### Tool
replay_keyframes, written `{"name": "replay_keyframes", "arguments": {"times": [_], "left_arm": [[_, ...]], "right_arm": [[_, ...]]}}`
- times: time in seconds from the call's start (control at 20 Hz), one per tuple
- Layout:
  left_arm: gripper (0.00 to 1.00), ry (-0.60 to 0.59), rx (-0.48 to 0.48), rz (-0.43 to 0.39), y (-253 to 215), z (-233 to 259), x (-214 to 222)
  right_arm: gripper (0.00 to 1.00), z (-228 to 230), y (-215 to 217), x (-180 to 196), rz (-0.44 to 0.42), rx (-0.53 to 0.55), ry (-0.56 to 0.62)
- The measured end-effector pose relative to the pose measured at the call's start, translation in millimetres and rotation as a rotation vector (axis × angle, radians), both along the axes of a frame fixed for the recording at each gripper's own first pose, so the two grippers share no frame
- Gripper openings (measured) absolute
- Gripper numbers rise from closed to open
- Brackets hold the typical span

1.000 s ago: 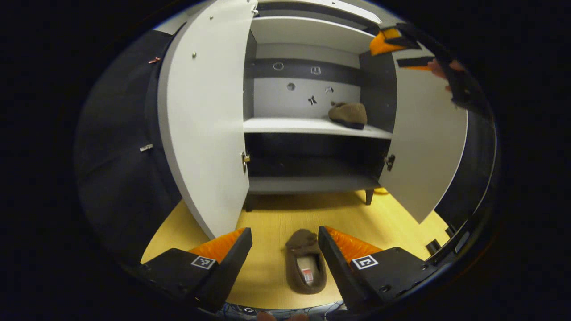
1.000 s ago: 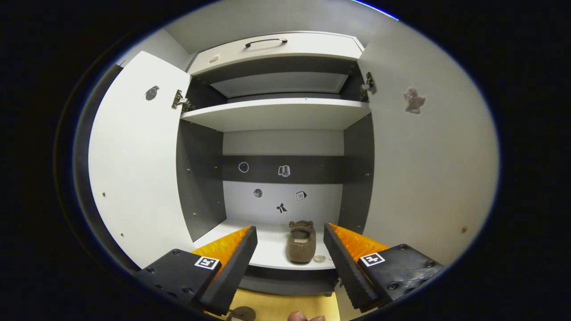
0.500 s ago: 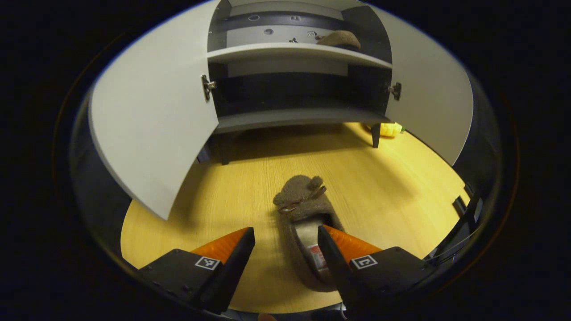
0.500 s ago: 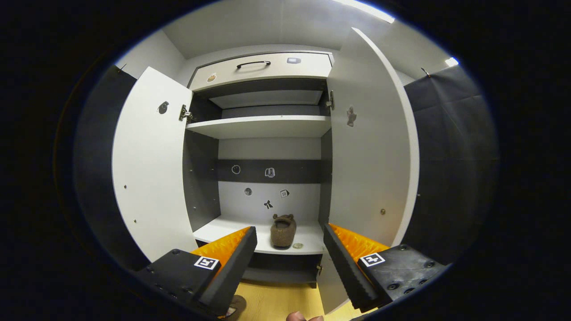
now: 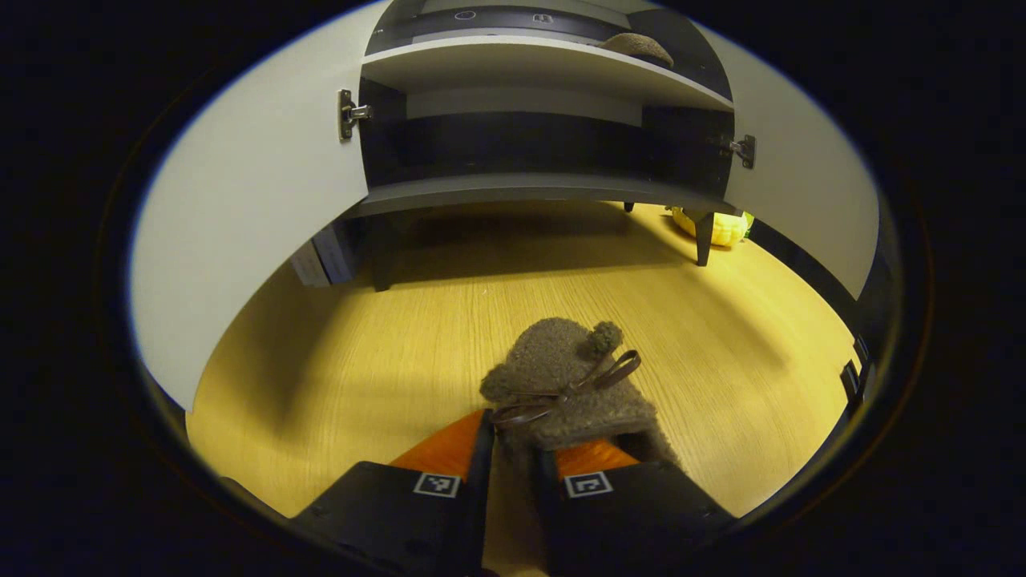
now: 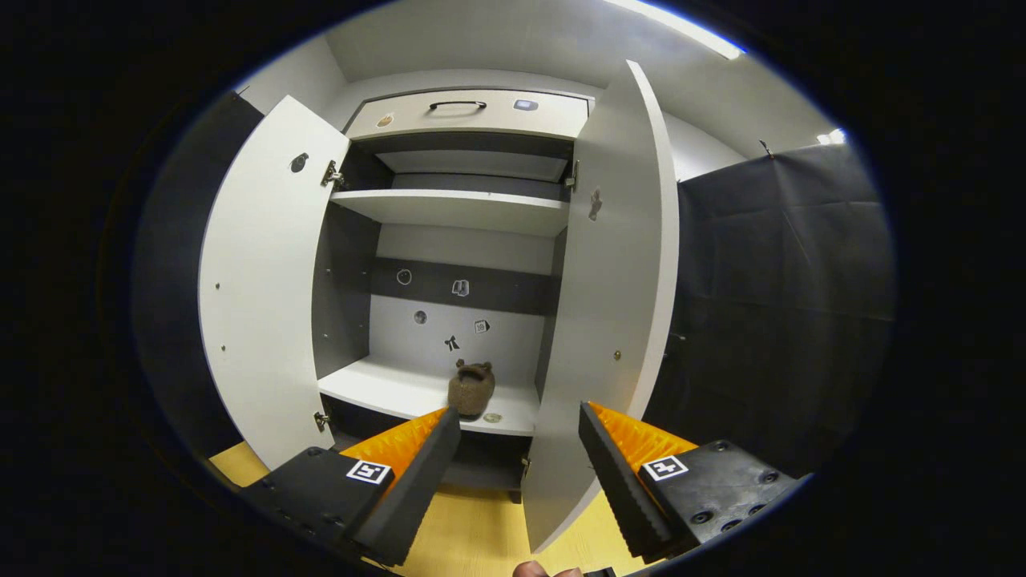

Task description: Grab one shoe with the right hand and put it into the shoe cabinet, grab the other shoe with the left hand and put it into the shoe cabinet; then close the right door with the right hand and the left door with the left hand.

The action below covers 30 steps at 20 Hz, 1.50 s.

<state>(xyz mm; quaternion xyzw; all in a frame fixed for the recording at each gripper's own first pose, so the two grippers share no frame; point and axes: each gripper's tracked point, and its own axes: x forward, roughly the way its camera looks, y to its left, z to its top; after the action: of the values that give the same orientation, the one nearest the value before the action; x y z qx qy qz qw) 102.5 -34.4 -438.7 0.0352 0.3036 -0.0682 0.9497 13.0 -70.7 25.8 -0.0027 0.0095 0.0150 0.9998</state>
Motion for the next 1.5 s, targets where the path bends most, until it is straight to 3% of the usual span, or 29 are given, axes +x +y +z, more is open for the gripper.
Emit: {"name": "replay_keyframes", "arguments": {"times": [0.2, 0.3, 0.5, 0.95, 1.2, 1.5], "left_arm": [[0.11, 0.042, 0.013, 0.015, 4, 0, 3], [0.08, 0.063, 0.007, 0.013, 3, 8, -1], [0.07, 0.018, 0.043, 0.015, 6, 61, -1], [0.07, -0.072, -0.021, 0.102, -13, 234, -8], [0.06, -0.144, -0.031, 0.102, -24, 333, 23], [0.07, -0.235, -0.015, 0.162, -9, 415, 99]], "right_arm": [[0.98, -2, -9, -5, -0.012, 0.025, 0.020], [0.98, -5, -9, -6, -0.008, 0.050, 0.034], [0.98, -6, -13, -6, -0.004, 0.083, 0.035], [0.98, -10, -38, -1, -0.029, 0.108, 0.029], [0.98, -16, -52, 3, -0.041, 0.115, 0.033], [0.98, -23, -69, 5, -0.062, 0.102, 0.020]]}}
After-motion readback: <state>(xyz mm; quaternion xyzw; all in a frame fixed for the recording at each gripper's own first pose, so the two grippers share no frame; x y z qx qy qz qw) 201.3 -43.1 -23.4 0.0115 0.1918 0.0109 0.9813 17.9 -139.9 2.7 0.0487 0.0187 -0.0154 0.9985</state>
